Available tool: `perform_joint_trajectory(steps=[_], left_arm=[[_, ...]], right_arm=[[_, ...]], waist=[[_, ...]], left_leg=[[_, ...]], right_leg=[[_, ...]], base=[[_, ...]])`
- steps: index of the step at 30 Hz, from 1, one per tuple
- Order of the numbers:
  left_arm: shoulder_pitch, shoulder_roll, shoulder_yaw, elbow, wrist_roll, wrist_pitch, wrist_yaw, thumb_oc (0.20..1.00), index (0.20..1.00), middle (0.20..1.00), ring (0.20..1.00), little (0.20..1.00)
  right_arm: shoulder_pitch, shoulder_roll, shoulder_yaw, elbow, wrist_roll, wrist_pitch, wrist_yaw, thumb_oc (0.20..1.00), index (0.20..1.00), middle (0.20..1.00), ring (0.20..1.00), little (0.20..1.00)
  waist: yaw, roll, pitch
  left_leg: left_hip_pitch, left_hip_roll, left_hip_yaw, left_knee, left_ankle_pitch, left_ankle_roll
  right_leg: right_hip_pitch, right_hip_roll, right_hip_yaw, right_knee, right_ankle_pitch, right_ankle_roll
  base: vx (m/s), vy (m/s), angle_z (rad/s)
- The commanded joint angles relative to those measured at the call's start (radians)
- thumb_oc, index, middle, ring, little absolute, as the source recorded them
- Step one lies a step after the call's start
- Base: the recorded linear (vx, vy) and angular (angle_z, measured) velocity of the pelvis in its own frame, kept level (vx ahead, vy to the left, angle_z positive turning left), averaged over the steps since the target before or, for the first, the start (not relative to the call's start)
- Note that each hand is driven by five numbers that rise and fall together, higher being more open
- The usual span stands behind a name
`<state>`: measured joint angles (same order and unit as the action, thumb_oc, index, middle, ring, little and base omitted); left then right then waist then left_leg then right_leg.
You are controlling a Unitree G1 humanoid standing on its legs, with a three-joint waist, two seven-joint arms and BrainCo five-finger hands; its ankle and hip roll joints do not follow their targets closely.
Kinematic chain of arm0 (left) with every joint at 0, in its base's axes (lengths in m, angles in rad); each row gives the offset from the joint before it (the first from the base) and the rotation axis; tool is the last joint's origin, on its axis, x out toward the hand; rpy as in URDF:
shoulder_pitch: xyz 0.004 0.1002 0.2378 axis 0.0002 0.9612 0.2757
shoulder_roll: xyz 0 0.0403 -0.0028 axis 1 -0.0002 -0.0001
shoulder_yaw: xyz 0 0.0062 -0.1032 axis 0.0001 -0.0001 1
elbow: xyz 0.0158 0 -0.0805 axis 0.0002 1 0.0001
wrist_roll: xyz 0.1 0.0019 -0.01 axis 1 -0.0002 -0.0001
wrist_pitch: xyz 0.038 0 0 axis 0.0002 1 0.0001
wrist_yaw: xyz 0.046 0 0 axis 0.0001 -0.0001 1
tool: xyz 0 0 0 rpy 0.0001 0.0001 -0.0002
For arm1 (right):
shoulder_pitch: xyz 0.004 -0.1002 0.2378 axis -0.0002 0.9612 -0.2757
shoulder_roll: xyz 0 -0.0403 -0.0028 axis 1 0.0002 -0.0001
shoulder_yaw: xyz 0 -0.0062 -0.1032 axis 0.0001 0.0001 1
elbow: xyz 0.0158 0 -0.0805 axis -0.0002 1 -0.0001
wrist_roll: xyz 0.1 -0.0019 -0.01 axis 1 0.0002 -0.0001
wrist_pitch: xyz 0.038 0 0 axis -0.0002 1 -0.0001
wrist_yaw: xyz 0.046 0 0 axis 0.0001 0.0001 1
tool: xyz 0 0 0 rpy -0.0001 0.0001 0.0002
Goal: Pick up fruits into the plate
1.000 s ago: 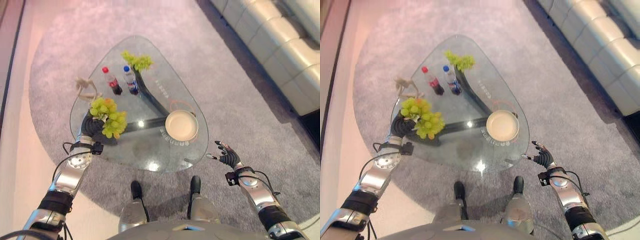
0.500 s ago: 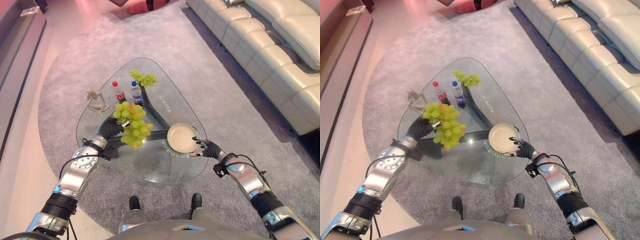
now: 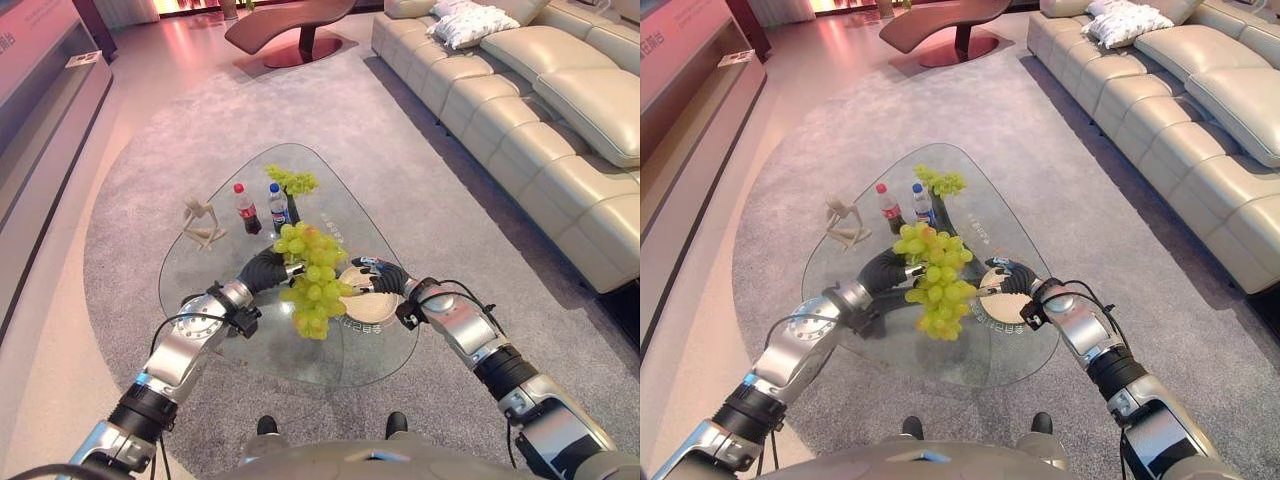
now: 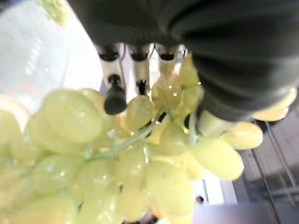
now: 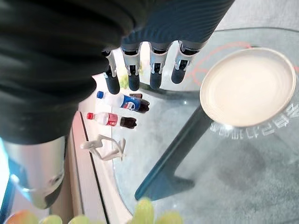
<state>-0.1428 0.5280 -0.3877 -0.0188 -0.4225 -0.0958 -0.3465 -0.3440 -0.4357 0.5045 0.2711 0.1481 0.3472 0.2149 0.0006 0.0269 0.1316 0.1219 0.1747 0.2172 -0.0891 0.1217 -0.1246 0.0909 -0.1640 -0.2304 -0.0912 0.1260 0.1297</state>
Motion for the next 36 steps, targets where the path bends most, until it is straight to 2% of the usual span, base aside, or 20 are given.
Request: perform_joint_trajectory(steps=[1,4,9,18,25,29,34,36], left_arm=[[-0.128,0.004,-0.034,-0.053,-0.094,-0.061,-0.008,0.200,0.200,0.200,0.200,0.200],[-0.142,0.003,-0.041,-0.056,-0.102,-0.076,-0.001,0.200,0.200,0.200,0.200,0.200],[-0.178,0.005,-0.038,-0.052,-0.096,-0.122,0.028,0.200,0.200,0.200,0.200,0.200],[-0.221,0.012,0.005,-0.042,-0.158,-0.117,0.053,0.200,0.200,0.200,0.200,0.200],[-0.169,0.072,0.089,-0.033,-0.209,-0.102,-0.011,0.200,0.200,0.200,0.200,0.200],[-0.143,0.108,0.127,-0.031,-0.248,-0.082,-0.031,0.200,0.200,0.200,0.200,0.200],[-0.125,0.115,0.149,-0.005,-0.275,-0.066,-0.047,0.200,0.200,0.200,0.200,0.200],[-0.107,0.105,0.163,0.010,-0.283,-0.058,-0.058,0.200,0.200,0.200,0.200,0.200]], right_arm=[[-0.120,0.049,0.036,-0.046,0.074,0.011,-0.028,1.000,1.000,1.000,1.000,1.000],[-0.130,0.059,0.044,-0.051,0.113,0.036,-0.020,1.000,1.000,1.000,1.000,1.000],[-0.137,0.079,0.065,-0.062,0.227,0.122,0.021,1.000,1.000,1.000,1.000,1.000],[-0.118,0.110,0.073,-0.050,0.495,0.238,0.121,1.000,1.000,1.000,1.000,1.000],[-0.044,0.034,0.019,-0.107,0.637,0.311,0.286,1.000,1.000,1.000,1.000,1.000],[-0.003,-0.012,-0.005,-0.151,0.669,0.300,0.334,1.000,1.000,1.000,1.000,1.000],[0.000,-0.037,-0.024,-0.206,0.694,0.238,0.330,1.000,1.000,1.000,1.000,1.000],[-0.003,-0.039,-0.043,-0.227,0.681,0.156,0.303,1.000,1.000,1.000,1.000,1.000]], waist=[[0.015,-0.031,-0.030],[0.015,-0.032,-0.035],[0.014,-0.037,-0.044],[0.022,-0.046,-0.064],[0.027,-0.050,-0.075],[0.027,-0.050,-0.080],[0.024,-0.049,-0.082],[0.023,-0.047,-0.083]], left_leg=[[-0.006,-0.009,0.024,0.077,-0.113,0.021],[0.000,-0.007,0.029,0.069,-0.110,0.020],[0.007,-0.003,0.036,0.055,-0.102,0.015],[0.012,0.008,0.041,0.049,-0.092,0.004],[0.009,0.016,0.045,0.043,-0.081,-0.004],[0.006,0.016,0.051,0.039,-0.075,-0.006],[0.004,0.018,0.061,0.039,-0.072,-0.008],[0.005,0.018,0.067,0.040,-0.072,-0.007]], right_leg=[[0.024,-0.054,-0.052,0.087,-0.097,0.016],[0.027,-0.054,-0.056,0.083,-0.095,0.017],[0.032,-0.053,-0.060,0.078,-0.094,0.016],[0.046,-0.049,-0.080,0.072,-0.094,0.009],[0.047,-0.049,-0.097,0.068,-0.089,0.009],[0.046,-0.053,-0.106,0.059,-0.081,0.013],[0.044,-0.056,-0.117,0.055,-0.076,0.015],[0.045,-0.059,-0.121,0.053,-0.073,0.015]], base=[[0.00,-0.014,-0.04],[0.00,-0.004,-0.01],[0.00,0.000,0.00],[0.00,0.000,0.00],[0.00,0.000,0.00],[0.00,0.000,0.00],[0.00,0.000,0.00],[0.00,0.006,-0.04]])
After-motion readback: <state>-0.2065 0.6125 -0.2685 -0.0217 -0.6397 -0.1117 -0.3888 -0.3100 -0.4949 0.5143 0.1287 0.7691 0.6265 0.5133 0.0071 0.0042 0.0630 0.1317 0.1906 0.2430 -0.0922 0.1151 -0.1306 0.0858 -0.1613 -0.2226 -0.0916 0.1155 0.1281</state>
